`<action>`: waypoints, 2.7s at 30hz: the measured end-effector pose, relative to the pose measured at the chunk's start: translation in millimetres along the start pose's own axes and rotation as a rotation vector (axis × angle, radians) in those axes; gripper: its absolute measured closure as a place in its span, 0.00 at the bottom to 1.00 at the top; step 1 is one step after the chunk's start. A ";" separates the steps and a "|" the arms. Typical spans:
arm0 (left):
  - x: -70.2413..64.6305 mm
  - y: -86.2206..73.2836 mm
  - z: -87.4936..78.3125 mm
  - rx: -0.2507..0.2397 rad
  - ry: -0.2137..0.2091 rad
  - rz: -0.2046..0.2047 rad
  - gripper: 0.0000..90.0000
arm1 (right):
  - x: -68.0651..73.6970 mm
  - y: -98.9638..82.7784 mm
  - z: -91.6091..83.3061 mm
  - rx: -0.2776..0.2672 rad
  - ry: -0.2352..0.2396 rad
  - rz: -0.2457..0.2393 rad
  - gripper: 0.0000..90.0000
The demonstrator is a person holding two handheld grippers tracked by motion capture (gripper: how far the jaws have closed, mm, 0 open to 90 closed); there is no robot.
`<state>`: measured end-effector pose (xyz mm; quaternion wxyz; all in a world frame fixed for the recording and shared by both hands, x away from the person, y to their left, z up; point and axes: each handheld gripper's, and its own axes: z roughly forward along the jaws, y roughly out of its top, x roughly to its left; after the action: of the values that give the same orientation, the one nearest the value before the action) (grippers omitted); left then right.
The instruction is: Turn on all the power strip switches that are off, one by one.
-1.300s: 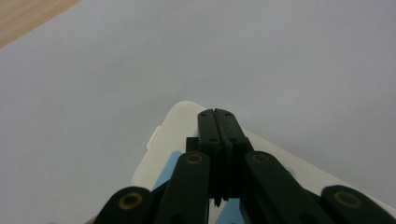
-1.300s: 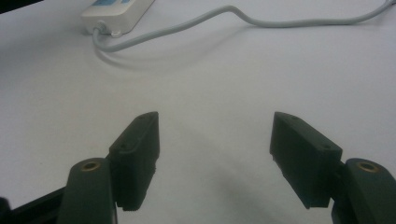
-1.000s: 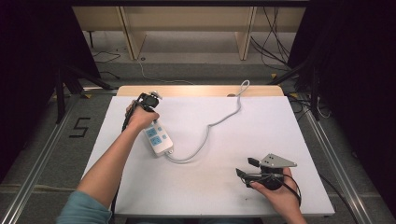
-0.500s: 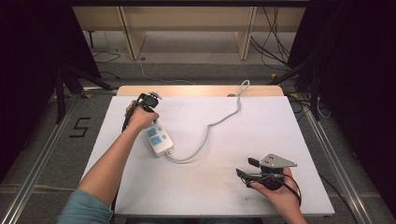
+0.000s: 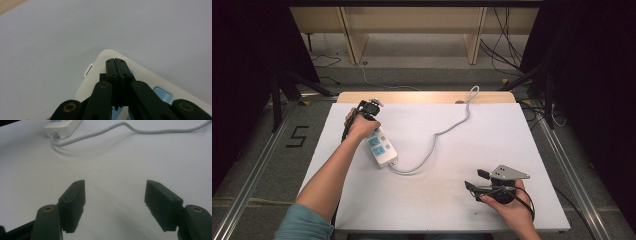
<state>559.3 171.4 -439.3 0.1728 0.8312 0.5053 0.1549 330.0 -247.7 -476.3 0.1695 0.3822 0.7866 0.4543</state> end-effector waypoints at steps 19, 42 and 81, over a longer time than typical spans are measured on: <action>-0.4 2.6 -0.9 -0.013 -0.014 -0.020 0.99 | 0.0 -0.2 1.0 0.003 0.002 0.001 0.38; -12.0 6.8 1.5 0.022 0.016 0.005 1.00 | 1.3 -0.2 1.4 0.010 0.005 -0.003 0.38; -9.8 4.7 -14.7 -0.061 0.004 0.001 0.91 | -0.7 0.1 0.8 0.004 0.000 0.001 0.38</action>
<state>552.3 162.6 -424.8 0.1971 0.8254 0.5004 0.1718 331.0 -247.7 -476.7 0.1685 0.3832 0.7873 0.4527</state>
